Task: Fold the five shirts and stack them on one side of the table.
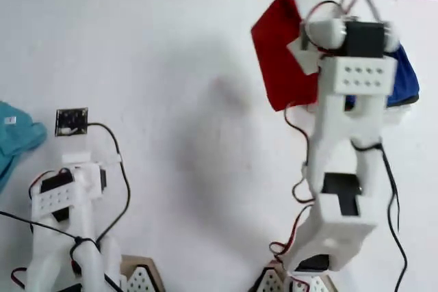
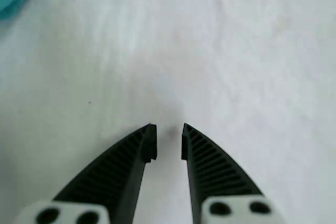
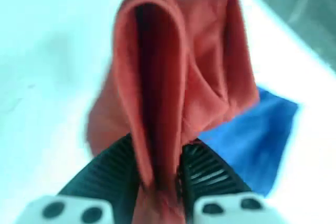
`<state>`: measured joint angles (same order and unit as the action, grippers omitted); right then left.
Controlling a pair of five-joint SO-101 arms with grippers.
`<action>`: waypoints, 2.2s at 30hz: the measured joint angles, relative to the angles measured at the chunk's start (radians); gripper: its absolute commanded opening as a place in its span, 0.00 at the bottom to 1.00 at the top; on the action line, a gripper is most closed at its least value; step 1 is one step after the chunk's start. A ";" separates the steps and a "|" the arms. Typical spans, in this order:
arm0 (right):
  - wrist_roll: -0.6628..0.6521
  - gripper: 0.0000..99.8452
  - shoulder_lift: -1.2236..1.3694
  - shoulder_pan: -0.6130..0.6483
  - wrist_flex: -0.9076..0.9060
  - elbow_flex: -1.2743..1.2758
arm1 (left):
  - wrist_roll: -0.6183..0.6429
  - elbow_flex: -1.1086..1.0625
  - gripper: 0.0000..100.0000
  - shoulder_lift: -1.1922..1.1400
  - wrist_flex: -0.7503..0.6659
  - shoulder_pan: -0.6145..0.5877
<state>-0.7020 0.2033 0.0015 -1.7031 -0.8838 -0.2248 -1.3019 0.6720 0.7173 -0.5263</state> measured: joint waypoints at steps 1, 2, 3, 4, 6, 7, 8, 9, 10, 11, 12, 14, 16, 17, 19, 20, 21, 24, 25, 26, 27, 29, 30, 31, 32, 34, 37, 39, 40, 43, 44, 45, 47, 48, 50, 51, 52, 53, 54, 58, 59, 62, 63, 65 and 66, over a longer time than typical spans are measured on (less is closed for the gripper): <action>-0.012 0.02 -0.011 -0.026 0.023 0.000 | 0.000 0.000 0.11 0.000 0.000 0.000; -0.025 0.02 -0.018 -0.054 0.046 0.000 | 0.000 0.000 0.11 0.000 0.000 0.000; -0.034 0.02 -0.020 -0.083 0.066 0.000 | 0.000 0.000 0.11 0.000 0.000 0.000; -0.041 0.02 -0.020 -0.112 0.084 0.005 | 0.000 0.000 0.11 0.000 0.000 0.002; -0.058 0.02 -0.020 -0.166 0.120 0.012 | 0.000 0.000 0.11 0.000 0.000 0.002; -0.068 0.02 -0.020 -0.189 0.133 0.012 | 0.000 0.000 0.11 0.000 0.000 0.000; -0.078 0.02 -0.020 -0.210 0.149 0.012 | 0.000 0.000 0.11 0.000 0.000 0.000; -0.089 0.02 -0.014 -0.229 0.163 0.012 | 0.000 0.000 0.11 0.000 0.000 0.000; -0.101 0.02 -0.002 -0.245 0.176 0.011 | 0.000 0.000 0.11 0.000 0.000 0.002; -0.112 0.02 0.018 -0.259 0.190 0.011 | 0.000 0.000 0.11 0.000 0.000 0.002; -0.117 0.02 0.048 -0.270 0.201 0.011 | 0.000 0.000 0.11 0.000 0.000 0.002; -0.123 0.02 0.120 -0.287 0.221 0.012 | 0.000 0.000 0.11 0.000 0.000 0.000; -0.126 0.02 0.193 -0.299 0.245 0.012 | 0.000 0.000 0.11 0.000 0.000 0.000; -0.126 0.02 0.221 -0.304 0.252 0.012 | 0.000 0.000 0.11 0.000 0.000 0.000; -0.126 0.02 0.253 -0.307 0.253 0.012 | 0.000 0.000 0.11 0.000 0.000 0.002; -0.126 0.02 0.261 -0.307 0.255 0.006 | 0.000 0.000 0.11 0.000 0.000 0.002; -0.126 0.02 0.264 -0.307 0.255 -0.009 | 0.000 0.000 0.11 0.000 0.000 0.000; -0.126 0.02 0.264 -0.304 0.244 -0.069 | 0.000 0.000 0.11 0.000 0.000 0.000; -0.126 0.02 0.264 -0.299 0.230 -0.095 | 0.000 0.000 0.11 0.000 0.000 0.000; -0.126 0.02 0.264 -0.295 0.213 -0.121 | 0.000 0.000 0.11 0.000 0.000 0.000; -0.126 0.02 0.264 -0.285 0.193 -0.147 | 0.000 0.000 0.11 0.000 0.000 0.000; -0.126 0.02 0.264 -0.267 0.157 -0.189 | -0.002 0.000 0.11 0.000 0.000 0.000; -0.126 0.02 0.264 -0.256 0.133 -0.206 | -0.002 0.000 0.11 0.000 0.000 0.000; -0.126 0.02 0.264 -0.247 0.112 -0.218 | -0.002 0.000 0.11 0.000 0.000 0.000; -0.126 0.02 0.264 -0.239 0.094 -0.230 | -0.002 0.000 0.11 0.000 0.000 0.000; -0.126 0.02 0.264 -0.230 0.063 -0.259 | -0.002 0.000 0.11 0.000 0.000 0.000; -0.126 0.02 0.269 -0.230 0.057 -0.284 | -0.002 0.000 0.11 0.000 0.000 0.000; -0.126 0.02 0.272 -0.230 0.057 -0.281 | -0.002 0.000 0.11 0.000 0.000 0.000; -0.126 0.02 0.272 -0.230 0.057 -0.270 | -0.002 0.000 0.11 0.000 0.000 0.000; -0.126 0.02 0.288 -0.244 0.087 -0.201 | -0.002 0.000 0.11 0.000 0.000 0.002; -0.126 0.02 0.308 -0.253 0.115 -0.173 | -0.002 0.000 0.11 0.000 0.000 0.000; -0.126 0.02 0.334 -0.267 0.144 -0.149 | -0.002 0.000 0.11 0.000 0.000 0.000; -0.126 0.02 0.391 -0.301 0.213 -0.133 | -0.002 0.000 0.11 0.000 0.000 0.000; -0.126 0.02 0.417 -0.319 0.252 -0.132 | -0.002 0.000 0.11 0.000 0.000 0.000; -0.126 0.02 0.471 -0.353 0.327 -0.133 | -0.002 0.000 0.11 0.000 0.000 0.002; -0.126 0.02 0.497 -0.368 0.359 -0.133 | -0.002 0.000 0.11 0.000 0.000 0.000; -0.126 0.02 0.523 -0.381 0.385 -0.133 | -0.002 0.000 0.11 0.000 0.000 0.000; -0.126 0.02 0.549 -0.390 0.410 -0.133 | -0.002 0.000 0.11 0.000 0.000 0.000; -0.126 0.02 0.571 -0.397 0.431 -0.133 | -0.002 0.000 0.11 0.000 0.000 0.000; -0.126 0.02 0.631 -0.410 0.476 -0.133 | -0.002 0.000 0.11 0.000 0.000 0.002; -0.126 0.03 0.635 -0.411 0.480 -0.133 | -0.002 0.000 0.11 0.000 0.000 0.000; -0.124 0.07 0.638 -0.417 0.480 -0.133 | -0.002 0.000 0.11 0.000 -0.002 0.000; -0.124 0.10 0.638 -0.417 0.480 -0.133 | -0.002 0.000 0.11 0.000 -0.003 0.002; -0.124 0.17 0.638 -0.417 0.473 -0.133 | -0.002 0.000 0.11 0.000 -0.003 0.002; -0.124 0.19 0.640 -0.422 0.462 -0.137 | -0.002 0.000 0.11 0.000 -0.003 0.000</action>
<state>-0.8263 0.8431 -0.4204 -1.2413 -1.0203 -0.2263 -1.3019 0.6720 0.7142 -0.5263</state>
